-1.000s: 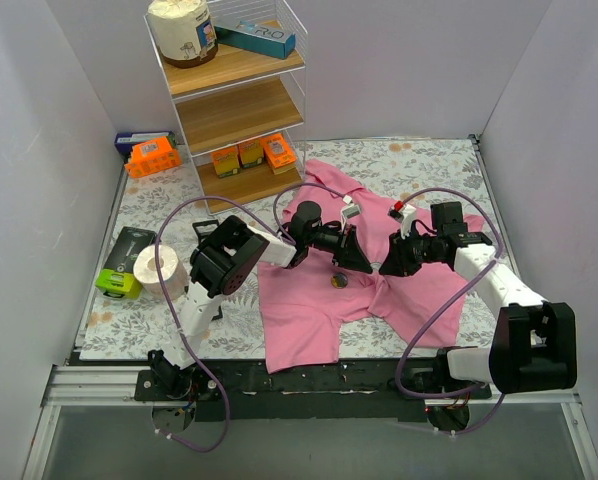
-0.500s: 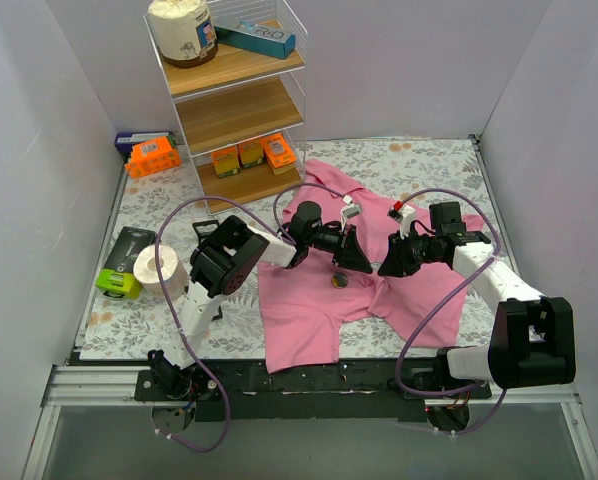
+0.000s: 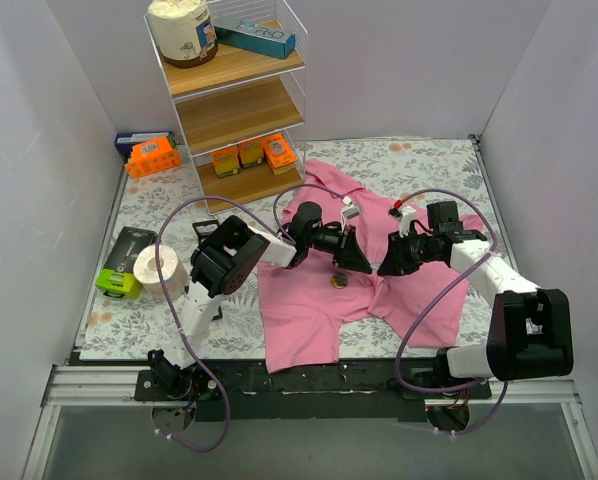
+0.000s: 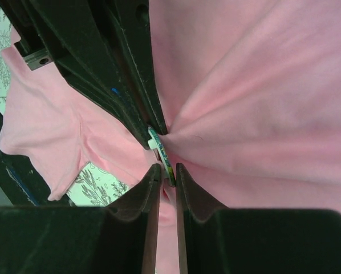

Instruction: Remove the brooch from the garment

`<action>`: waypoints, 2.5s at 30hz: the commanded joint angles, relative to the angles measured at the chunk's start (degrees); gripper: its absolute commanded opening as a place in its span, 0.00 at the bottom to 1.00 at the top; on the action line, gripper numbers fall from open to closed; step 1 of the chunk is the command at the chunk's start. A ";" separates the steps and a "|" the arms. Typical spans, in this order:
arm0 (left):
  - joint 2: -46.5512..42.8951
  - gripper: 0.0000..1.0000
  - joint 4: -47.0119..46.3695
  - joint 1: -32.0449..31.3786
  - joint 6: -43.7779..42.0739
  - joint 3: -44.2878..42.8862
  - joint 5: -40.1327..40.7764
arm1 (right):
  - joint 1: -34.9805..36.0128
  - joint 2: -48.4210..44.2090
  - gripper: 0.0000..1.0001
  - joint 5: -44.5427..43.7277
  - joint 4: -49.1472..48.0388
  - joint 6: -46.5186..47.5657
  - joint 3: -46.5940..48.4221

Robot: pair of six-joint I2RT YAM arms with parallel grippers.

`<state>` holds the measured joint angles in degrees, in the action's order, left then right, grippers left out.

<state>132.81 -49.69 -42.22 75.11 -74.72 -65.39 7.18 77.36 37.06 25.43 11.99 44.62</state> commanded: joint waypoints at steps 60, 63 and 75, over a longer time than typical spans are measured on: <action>-3.70 0.00 -2.34 0.56 0.65 -1.22 -2.20 | 0.38 8.07 0.16 5.83 19.04 30.81 14.71; -3.53 0.00 -2.16 0.56 0.56 -1.39 -2.11 | 0.47 8.50 0.11 6.53 19.04 30.90 14.53; -3.09 0.00 -2.60 0.56 0.91 -1.92 -2.38 | 0.47 9.30 0.24 7.06 18.25 30.20 13.91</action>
<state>133.40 -51.29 -41.80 76.34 -75.81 -67.11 7.27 85.76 41.56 43.97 42.24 57.67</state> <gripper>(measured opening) 0.044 0.251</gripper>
